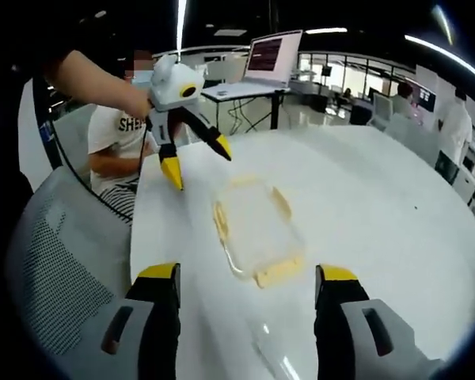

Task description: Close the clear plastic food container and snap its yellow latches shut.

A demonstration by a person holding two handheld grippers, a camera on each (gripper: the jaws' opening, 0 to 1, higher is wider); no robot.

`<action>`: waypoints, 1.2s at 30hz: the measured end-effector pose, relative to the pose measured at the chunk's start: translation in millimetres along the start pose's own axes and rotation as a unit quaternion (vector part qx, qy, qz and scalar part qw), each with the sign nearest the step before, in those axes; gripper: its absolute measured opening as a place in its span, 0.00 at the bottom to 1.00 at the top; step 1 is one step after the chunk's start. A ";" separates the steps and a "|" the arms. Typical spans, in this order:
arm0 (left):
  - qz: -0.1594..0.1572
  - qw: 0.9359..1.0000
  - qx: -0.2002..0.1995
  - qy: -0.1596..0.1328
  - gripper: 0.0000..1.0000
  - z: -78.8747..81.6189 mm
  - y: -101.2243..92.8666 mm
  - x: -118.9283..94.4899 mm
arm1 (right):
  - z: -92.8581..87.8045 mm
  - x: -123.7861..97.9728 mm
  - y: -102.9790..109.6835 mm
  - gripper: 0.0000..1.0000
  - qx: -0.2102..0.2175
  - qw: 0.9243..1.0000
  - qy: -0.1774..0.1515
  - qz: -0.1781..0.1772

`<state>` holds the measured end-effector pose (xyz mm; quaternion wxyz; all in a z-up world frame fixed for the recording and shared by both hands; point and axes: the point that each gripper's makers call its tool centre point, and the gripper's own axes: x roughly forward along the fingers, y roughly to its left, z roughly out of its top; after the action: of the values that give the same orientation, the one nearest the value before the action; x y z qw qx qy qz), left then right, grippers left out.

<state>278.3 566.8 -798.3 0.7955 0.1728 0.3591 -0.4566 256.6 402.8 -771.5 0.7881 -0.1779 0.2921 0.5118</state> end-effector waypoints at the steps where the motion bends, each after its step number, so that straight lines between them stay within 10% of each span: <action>1: -0.002 1.000 0.003 0.003 0.64 -0.3 0.2 0.4 | 0.1 1.6 -1.0 0.67 -0.002 1.000 0.003 0.002; 36: -0.058 0.990 0.093 0.093 0.62 -9.1 40.2 23.4 | -8.9 37.0 -24.1 0.56 -0.063 0.991 0.107 0.044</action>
<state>316.3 579.2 -823.6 0.7116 0.2667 0.3963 -0.5152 287.4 413.7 -802.5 0.7168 -0.2675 0.3493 0.5410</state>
